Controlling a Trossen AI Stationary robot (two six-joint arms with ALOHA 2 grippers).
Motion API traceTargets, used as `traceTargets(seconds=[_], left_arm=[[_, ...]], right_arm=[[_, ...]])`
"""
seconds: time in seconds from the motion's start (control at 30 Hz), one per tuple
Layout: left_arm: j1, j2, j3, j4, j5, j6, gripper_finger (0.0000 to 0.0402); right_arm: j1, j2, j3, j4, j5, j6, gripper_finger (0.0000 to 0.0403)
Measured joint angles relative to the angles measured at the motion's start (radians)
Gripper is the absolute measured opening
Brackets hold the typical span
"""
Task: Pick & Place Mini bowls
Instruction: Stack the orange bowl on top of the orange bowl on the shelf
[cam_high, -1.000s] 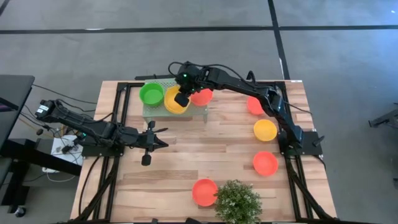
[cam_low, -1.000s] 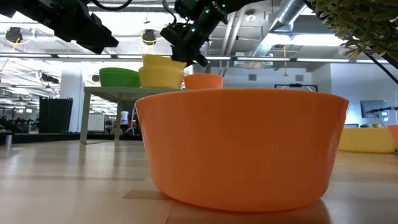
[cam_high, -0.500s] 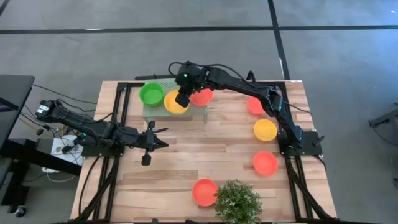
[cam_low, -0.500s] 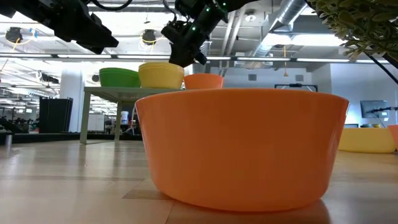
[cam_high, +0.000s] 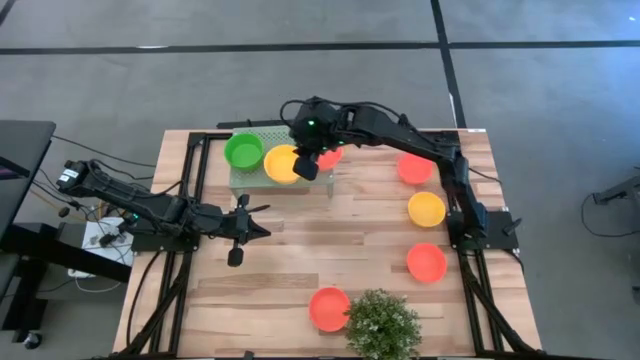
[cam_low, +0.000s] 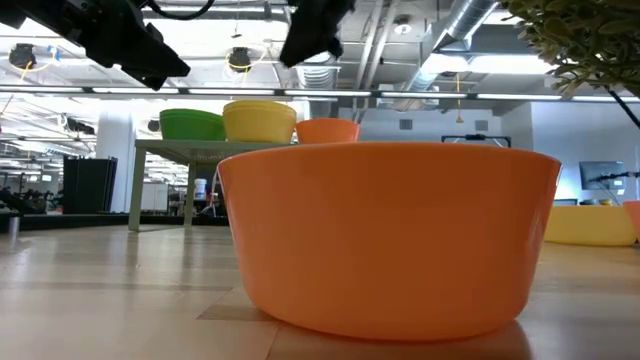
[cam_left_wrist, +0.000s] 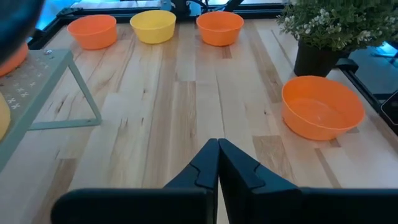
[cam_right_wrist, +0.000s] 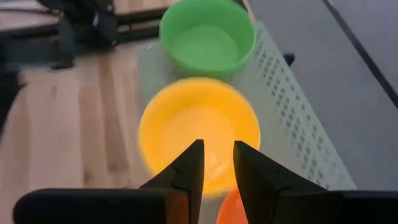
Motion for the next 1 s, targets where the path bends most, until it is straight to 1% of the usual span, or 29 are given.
traceTargets(seconds=[0.03,0.13,0.23,0.33,0.4,0.5,0.67,0.8,1.0], left_arm=[[0.000,0.000,0.000,0.000,0.000,-0.002,0.0011],[0.000,0.000,0.000,-0.002,0.000,-0.003,0.0011],[0.000,0.000,0.000,-0.002,0.000,-0.003,0.0011],[0.000,0.000,-0.008,0.006,0.000,-0.003,0.0011],[0.000,0.000,-0.028,0.008,0.000,-0.003,0.0011],[0.000,0.000,-0.061,0.004,0.000,-0.003,0.0011],[0.000,0.000,-0.073,0.009,0.000,0.002,0.0014],[0.000,0.000,-0.073,0.011,0.000,0.027,0.0031],[0.000,0.000,-0.073,0.043,0.000,0.030,0.0070]], right_arm=[[0.009,-0.016,0.000,-0.006,0.003,0.001,0.0082],[0.027,-0.068,0.000,-0.105,0.017,0.013,0.0082],[0.045,-0.107,-0.007,-0.216,0.060,0.088,0.0082],[0.065,-0.133,-0.063,-0.305,0.083,0.154,0.0082],[0.085,-0.155,-0.137,-0.332,0.110,0.202,0.0082],[0.110,-0.205,-0.289,-0.339,0.145,0.290,0.0082],[0.139,-0.340,-0.554,-0.311,0.152,0.407,0.0082],[0.148,-0.514,-0.770,-0.187,0.154,0.482,0.0082],[0.144,-0.776,-1.170,0.017,0.154,0.483,0.0082]])
